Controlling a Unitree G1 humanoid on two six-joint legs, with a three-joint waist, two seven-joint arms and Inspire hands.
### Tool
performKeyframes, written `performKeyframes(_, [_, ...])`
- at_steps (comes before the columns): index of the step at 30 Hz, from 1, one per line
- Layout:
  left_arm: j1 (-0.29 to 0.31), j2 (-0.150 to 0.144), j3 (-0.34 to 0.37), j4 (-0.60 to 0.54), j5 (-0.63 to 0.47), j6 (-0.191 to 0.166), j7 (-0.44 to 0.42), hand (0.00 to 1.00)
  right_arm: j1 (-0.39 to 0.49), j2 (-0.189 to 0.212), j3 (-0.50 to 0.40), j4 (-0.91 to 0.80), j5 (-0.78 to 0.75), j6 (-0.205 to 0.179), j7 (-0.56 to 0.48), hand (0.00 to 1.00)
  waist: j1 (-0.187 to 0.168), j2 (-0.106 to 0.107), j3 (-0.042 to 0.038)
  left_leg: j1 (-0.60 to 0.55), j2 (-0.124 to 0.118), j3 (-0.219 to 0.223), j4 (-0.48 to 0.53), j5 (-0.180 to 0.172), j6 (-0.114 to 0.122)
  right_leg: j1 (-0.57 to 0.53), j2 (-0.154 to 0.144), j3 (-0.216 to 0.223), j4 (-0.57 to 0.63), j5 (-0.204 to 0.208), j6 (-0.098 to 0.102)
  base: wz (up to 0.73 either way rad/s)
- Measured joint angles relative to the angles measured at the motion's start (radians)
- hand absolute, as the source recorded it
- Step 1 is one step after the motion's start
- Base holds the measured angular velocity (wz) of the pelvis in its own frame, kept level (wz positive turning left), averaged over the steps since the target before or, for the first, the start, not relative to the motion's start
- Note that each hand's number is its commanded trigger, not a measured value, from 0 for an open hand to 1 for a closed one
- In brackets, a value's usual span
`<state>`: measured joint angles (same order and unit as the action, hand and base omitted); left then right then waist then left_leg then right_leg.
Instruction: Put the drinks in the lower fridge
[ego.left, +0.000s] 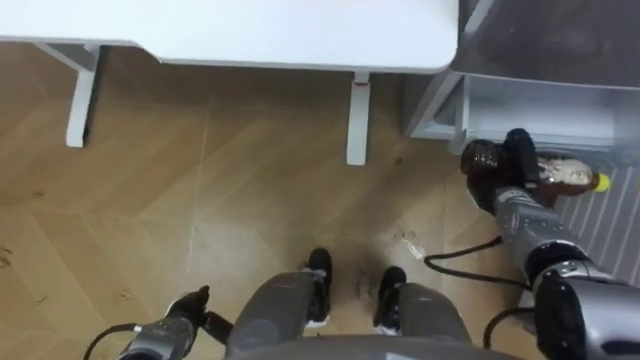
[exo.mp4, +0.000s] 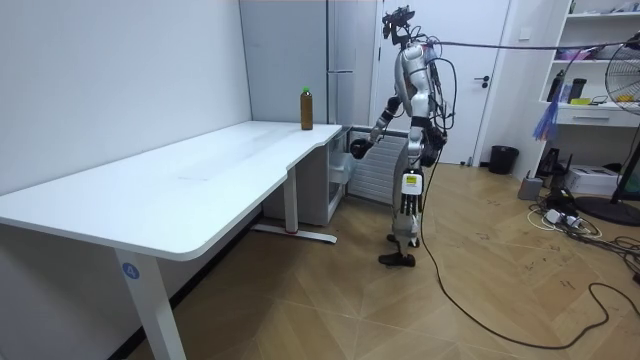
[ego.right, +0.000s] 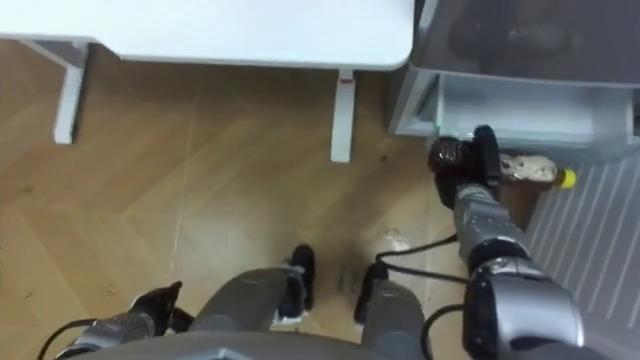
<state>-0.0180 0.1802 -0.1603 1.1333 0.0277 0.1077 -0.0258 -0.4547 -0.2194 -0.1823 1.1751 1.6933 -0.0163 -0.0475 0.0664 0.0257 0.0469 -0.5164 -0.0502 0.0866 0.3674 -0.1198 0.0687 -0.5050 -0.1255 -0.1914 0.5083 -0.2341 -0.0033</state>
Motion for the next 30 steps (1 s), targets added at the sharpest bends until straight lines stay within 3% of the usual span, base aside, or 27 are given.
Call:
performKeyframes(3, [-0.014, 0.002, 0.0, 0.005, -0.053, -0.03, 0.013, 0.0, -0.033, -0.036, -0.001, -0.002, -0.018, 0.001, -0.005, 1.0, 0.001, -0.012, 0.0064, -0.033, -0.012, 0.011, 0.035, -0.004, 0.005, -0.044, -0.026, 0.003, 0.063, -0.024, -0.002, 0.1])
performKeyframes(5, [-0.026, 0.011, 0.0, 0.004, -0.097, -0.051, 0.017, 0.0, -0.083, -0.081, -0.003, -0.007, -0.036, 0.0, -0.02, 1.0, -0.002, -0.02, 0.011, -0.085, -0.018, 0.027, 0.08, -0.013, 0.011, -0.104, -0.047, 0.012, 0.123, -0.048, -0.003, 0.09])
performKeyframes(8, [-0.035, 0.027, -0.003, -0.002, -0.134, -0.066, 0.023, 0.0, -0.145, -0.132, -0.003, -0.012, -0.054, -0.006, -0.041, 1.0, -0.005, -0.023, 0.0119, -0.141, -0.016, 0.028, 0.131, -0.02, 0.012, -0.156, -0.046, 0.019, 0.17, -0.059, -0.003, 0.1])
performKeyframes(13, [-0.034, 0.043, -0.002, -0.009, -0.152, -0.065, 0.034, 0.0, -0.2, -0.154, 0.001, -0.025, -0.065, -0.011, -0.086, 1.0, -0.005, -0.037, 0.0104, -0.206, -0.008, 0.032, 0.178, -0.024, 0.009, -0.221, -0.049, 0.024, 0.215, -0.063, -0.012, 0.02])
performKeyframes(15, [-0.035, 0.043, -0.002, -0.011, -0.155, -0.066, 0.039, 0.0, -0.227, -0.175, 0.001, -0.025, -0.088, -0.007, -0.112, 1.0, -0.007, -0.038, 0.0102, -0.242, -0.007, 0.038, 0.218, -0.033, 0.011, -0.256, -0.063, 0.023, 0.257, -0.071, -0.018, 0.02])
performKeyframes(25, [-0.023, 0.046, 0.002, -0.005, -0.155, -0.084, 0.067, 0.0, -0.25, -0.203, 0.0, -0.084, -0.091, 0.004, -0.241, 1.0, -0.006, -0.042, 0.0081, -0.331, 0.007, 0.051, 0.345, -0.07, 0.022, -0.334, -0.069, 0.026, 0.366, -0.1, -0.023, 0.02])
performKeyframes(26, [-0.017, 0.048, 0.002, -0.005, -0.155, -0.084, 0.068, 0.0, -0.251, -0.204, 0.0, -0.084, -0.091, 0.004, -0.246, 0.63, -0.006, -0.042, 0.0081, -0.337, 0.008, 0.05, 0.352, -0.071, 0.022, -0.336, -0.069, 0.024, 0.37, -0.1, -0.023, 0.0])
performKeyframes(27, [-0.014, 0.048, 0.002, -0.005, -0.155, -0.083, 0.068, 0.0, -0.251, -0.205, -0.001, -0.084, -0.091, 0.004, -0.249, 0.05, -0.006, -0.042, 0.0081, -0.338, 0.008, 0.049, 0.357, -0.072, 0.023, -0.337, -0.069, 0.024, 0.373, -0.1, -0.023, 0.0])
performKeyframes(28, [-0.009, 0.048, 0.001, -0.005, -0.154, -0.082, 0.068, 0.0, -0.252, -0.206, -0.002, -0.084, -0.091, 0.004, -0.258, 0.0, -0.006, -0.042, 0.0078, -0.343, 0.01, 0.049, 0.364, -0.076, 0.024, -0.34, -0.068, 0.024, 0.379, -0.102, -0.022, 0.0])
performKeyframes(30, [-0.009, 0.048, 0.001, -0.008, -0.154, -0.078, 0.077, 0.0, -0.255, -0.21, -0.006, -0.084, -0.091, 0.003, -0.267, 0.0, -0.005, -0.042, 0.0075, -0.354, 0.017, 0.049, 0.376, -0.078, 0.027, -0.346, -0.064, 0.024, 0.38, -0.101, -0.022, -0.05])
